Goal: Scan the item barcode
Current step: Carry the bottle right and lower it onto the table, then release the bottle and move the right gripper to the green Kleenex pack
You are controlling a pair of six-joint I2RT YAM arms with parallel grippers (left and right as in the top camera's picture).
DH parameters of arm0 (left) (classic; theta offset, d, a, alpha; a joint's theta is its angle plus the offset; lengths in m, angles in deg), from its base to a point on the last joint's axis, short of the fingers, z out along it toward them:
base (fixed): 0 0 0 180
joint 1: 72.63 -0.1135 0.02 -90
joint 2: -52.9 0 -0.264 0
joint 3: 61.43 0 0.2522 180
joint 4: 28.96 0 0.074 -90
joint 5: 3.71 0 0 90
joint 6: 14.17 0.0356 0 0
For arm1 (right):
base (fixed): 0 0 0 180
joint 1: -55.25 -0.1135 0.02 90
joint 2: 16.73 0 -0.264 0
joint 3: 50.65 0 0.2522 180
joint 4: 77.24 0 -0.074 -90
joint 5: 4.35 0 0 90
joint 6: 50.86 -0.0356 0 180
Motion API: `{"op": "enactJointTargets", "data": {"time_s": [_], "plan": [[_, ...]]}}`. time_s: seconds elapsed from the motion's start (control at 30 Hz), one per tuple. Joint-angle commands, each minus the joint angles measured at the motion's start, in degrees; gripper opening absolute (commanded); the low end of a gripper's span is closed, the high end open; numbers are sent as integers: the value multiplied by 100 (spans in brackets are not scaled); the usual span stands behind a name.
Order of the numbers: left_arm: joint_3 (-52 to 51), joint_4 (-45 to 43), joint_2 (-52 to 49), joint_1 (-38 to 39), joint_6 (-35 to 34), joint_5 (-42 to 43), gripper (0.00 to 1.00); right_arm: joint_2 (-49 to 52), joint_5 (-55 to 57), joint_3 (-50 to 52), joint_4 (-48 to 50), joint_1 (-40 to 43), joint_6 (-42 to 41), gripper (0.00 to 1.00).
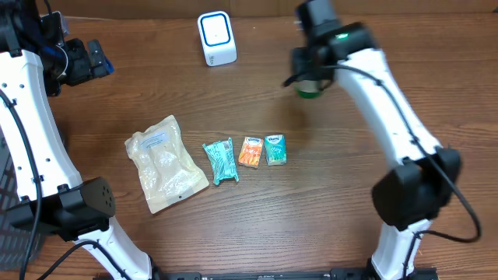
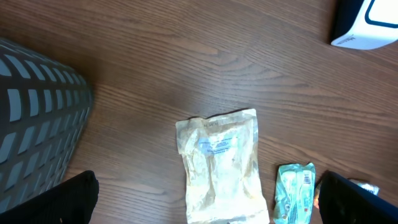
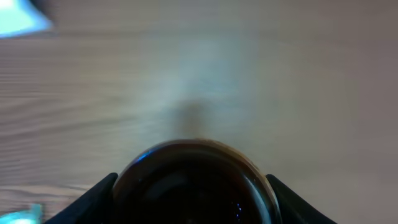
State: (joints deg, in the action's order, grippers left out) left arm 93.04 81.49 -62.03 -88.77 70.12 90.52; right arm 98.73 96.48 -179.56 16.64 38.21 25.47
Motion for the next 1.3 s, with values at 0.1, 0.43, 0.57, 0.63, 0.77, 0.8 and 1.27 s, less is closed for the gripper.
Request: {"op": "enactJointTargets", "data": {"time_s": [0.1, 0.43, 0.57, 0.63, 0.77, 0.8, 1.27], "plan": [[0, 11, -9, 4, 101, -20, 100, 129, 188, 778, -166, 933, -675, 49], [0, 11, -9, 4, 101, -17, 100, 129, -212, 2076, 363, 1714, -697, 56], [0, 11, -9, 4, 103, -20, 100, 122, -212, 1987, 179, 1744, -693, 76], [0, 11, -9, 4, 101, -17, 100, 122, -214, 1853, 66, 1744, -693, 80], [0, 11, -9, 4, 101, -17, 100, 109, -354, 1281, -345, 1725, -531, 82], [0, 11, -9, 4, 101, -20, 100, 107, -461, 1110, -452, 1709, -487, 82], [0, 11, -9, 4, 101, -17, 100, 136, -3084, 1040, -116, 879, 334, 87]]}}
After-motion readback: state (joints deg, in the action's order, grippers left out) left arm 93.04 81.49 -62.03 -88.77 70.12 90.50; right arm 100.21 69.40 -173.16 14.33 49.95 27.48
